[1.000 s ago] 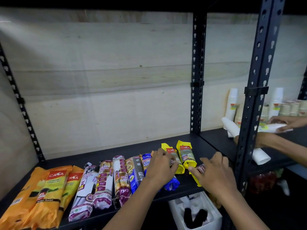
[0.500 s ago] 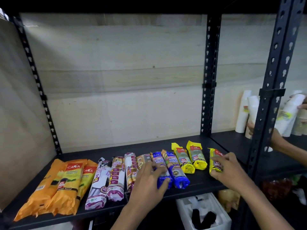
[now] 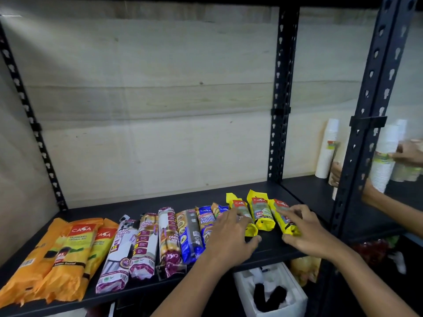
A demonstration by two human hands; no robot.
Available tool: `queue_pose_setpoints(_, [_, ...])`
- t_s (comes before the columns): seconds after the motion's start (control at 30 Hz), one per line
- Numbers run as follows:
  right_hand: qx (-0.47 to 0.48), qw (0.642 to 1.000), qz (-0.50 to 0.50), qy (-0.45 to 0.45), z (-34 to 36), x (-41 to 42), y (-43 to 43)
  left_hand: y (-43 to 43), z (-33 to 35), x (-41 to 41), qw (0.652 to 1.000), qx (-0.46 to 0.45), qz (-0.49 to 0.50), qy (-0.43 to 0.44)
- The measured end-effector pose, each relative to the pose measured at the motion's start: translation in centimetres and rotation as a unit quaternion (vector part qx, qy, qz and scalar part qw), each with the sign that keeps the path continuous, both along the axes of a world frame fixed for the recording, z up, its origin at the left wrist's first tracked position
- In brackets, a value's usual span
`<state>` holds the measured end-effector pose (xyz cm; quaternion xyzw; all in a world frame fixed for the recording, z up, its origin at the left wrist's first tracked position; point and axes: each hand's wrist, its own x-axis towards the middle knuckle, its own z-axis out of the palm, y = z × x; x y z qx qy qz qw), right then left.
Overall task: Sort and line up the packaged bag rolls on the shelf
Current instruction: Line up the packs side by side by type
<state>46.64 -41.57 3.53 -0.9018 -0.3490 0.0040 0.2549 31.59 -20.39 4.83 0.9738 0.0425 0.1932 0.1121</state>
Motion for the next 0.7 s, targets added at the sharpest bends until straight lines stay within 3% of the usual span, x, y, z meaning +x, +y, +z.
queue_pose_setpoints(0.13, [-0.007,1.0,-0.013,-0.017,0.8,0.6,1.6,0.4,1.3,2.7,0.995,0.018,0.003,0.095])
queue_pose_setpoints(0.23, [-0.081,0.997,0.005,0.001,0.8,0.6,4.0,0.0,2.3,4.1,0.99,0.037,0.013,0.133])
queue_pose_setpoints(0.33, [-0.147,0.989,0.007,-0.025,0.7,1.1,5.5,-1.1,2.3,4.7,0.985,0.085,0.06,0.137])
queue_pose_setpoints(0.43, [-0.187,0.982,0.017,-0.019,0.9,2.2,5.7,-1.4,1.9,4.9,0.985,0.075,0.1,0.123])
queue_pose_setpoints(0.57, [-0.166,0.985,0.048,0.007,0.7,2.8,5.5,-1.6,1.7,5.1,0.989,0.02,0.096,0.112])
queue_pose_setpoints(0.7, [-0.118,0.988,0.091,-0.043,-0.2,2.5,3.6,-2.2,2.0,4.2,0.991,0.021,0.077,0.108])
